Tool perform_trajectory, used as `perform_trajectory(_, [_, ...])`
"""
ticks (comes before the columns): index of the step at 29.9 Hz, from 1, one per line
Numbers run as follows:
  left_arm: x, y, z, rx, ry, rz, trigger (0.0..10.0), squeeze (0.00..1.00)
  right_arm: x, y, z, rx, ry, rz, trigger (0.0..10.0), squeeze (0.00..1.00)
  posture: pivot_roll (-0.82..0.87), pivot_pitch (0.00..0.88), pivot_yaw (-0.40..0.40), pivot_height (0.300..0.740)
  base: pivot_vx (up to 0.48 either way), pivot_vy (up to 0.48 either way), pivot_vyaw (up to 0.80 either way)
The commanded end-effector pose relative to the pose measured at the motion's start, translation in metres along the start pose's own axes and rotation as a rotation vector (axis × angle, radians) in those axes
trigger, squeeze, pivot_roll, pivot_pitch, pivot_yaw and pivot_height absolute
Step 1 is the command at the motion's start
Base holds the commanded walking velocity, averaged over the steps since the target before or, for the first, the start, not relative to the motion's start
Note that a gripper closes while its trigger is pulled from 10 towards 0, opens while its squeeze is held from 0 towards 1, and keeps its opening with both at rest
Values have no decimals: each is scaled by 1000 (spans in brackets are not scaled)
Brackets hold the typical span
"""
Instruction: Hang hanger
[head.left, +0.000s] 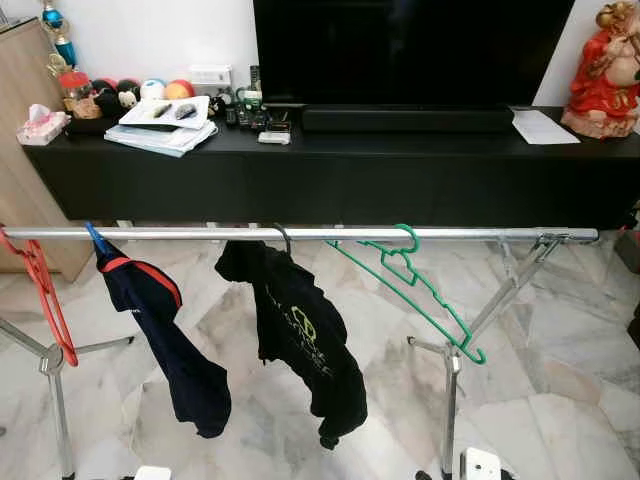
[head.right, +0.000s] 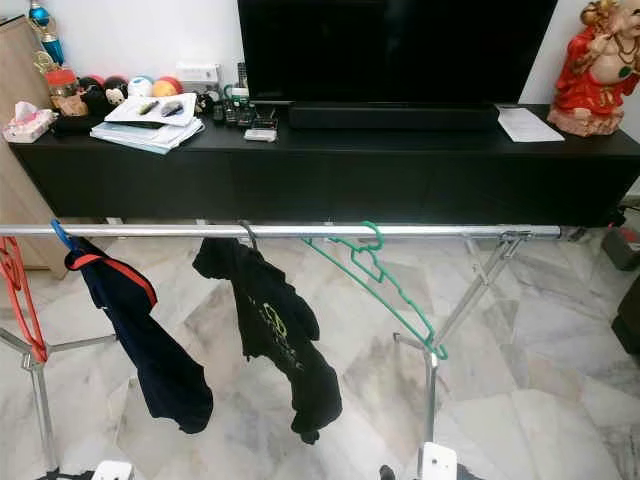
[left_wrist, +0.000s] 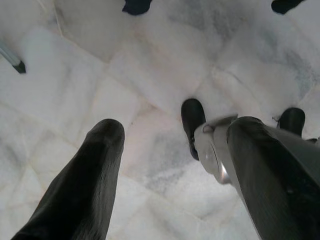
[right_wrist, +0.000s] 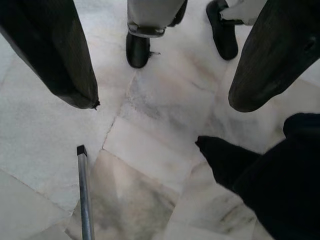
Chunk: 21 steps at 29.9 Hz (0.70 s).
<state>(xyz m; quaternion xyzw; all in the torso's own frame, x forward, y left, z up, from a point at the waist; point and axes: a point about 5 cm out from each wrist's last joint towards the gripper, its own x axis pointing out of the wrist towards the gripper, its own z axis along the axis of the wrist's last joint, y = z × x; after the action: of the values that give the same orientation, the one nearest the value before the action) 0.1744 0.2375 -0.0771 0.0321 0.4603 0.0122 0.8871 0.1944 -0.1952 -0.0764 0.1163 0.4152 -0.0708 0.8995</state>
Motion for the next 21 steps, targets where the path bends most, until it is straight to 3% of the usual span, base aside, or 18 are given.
perform_trajectory(1, [0,2,-3,0,25,16,10000,0,1,1,0,24,5,-8,10000,0,-52,27,10,740,0,0,0])
perform_trajectory(13, [6,-14,17,-16,-14,11,10000,0,1,7,0,26,6,21,10000,0,-3,34,15,740,0,0,0])
perform_trajectory(21, [5,-9,9,-21,16,17,10000,0,0,8,-5,18,12,19,10000,0,-46,31,35,740,0,0,0])
